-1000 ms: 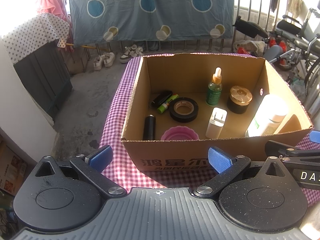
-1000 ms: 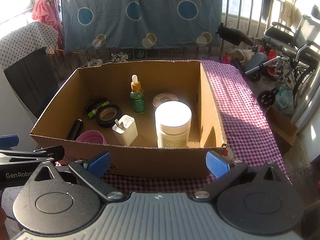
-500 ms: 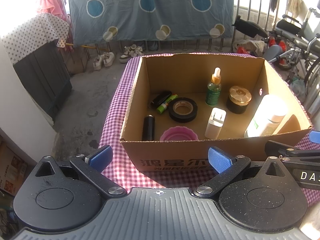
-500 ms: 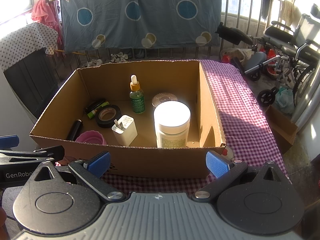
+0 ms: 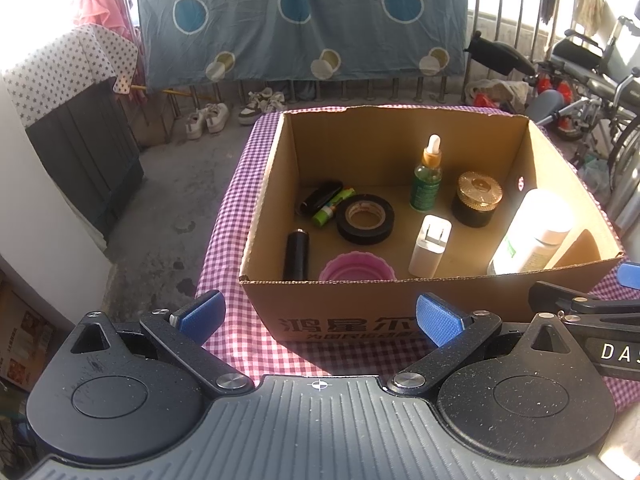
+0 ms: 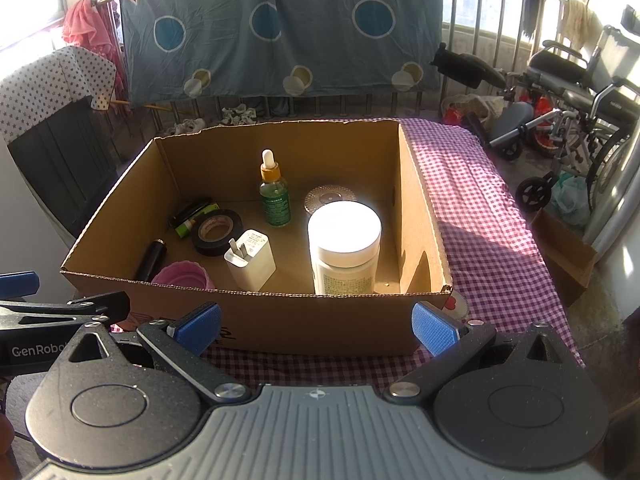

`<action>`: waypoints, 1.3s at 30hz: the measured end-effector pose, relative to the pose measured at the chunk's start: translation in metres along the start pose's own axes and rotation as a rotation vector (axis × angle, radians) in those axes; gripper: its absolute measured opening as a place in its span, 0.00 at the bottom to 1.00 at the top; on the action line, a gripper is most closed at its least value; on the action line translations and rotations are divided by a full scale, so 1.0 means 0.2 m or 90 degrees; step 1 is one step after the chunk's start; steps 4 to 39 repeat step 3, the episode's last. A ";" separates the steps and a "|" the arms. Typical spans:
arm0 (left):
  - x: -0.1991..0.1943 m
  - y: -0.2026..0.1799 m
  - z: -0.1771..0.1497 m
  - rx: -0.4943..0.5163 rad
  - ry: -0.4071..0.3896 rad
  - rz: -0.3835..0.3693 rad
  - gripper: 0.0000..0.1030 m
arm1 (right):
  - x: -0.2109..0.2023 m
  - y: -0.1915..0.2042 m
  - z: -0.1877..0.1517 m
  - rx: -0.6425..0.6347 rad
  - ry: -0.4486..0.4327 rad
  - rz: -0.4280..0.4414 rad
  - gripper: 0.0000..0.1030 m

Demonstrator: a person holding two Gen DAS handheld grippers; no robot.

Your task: Organize rigid objects

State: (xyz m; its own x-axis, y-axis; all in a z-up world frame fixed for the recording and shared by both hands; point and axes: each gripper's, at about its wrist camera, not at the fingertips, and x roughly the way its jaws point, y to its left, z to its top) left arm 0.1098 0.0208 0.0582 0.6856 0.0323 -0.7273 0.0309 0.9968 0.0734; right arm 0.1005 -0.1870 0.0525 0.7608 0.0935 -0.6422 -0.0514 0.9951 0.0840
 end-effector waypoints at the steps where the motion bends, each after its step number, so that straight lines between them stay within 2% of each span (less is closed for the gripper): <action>1: 0.00 0.00 0.00 -0.001 0.000 0.000 0.99 | 0.00 0.00 0.00 0.000 0.000 0.000 1.00; 39: 0.00 -0.01 0.00 0.000 0.000 0.002 0.99 | 0.00 0.00 0.00 0.000 0.000 0.000 1.00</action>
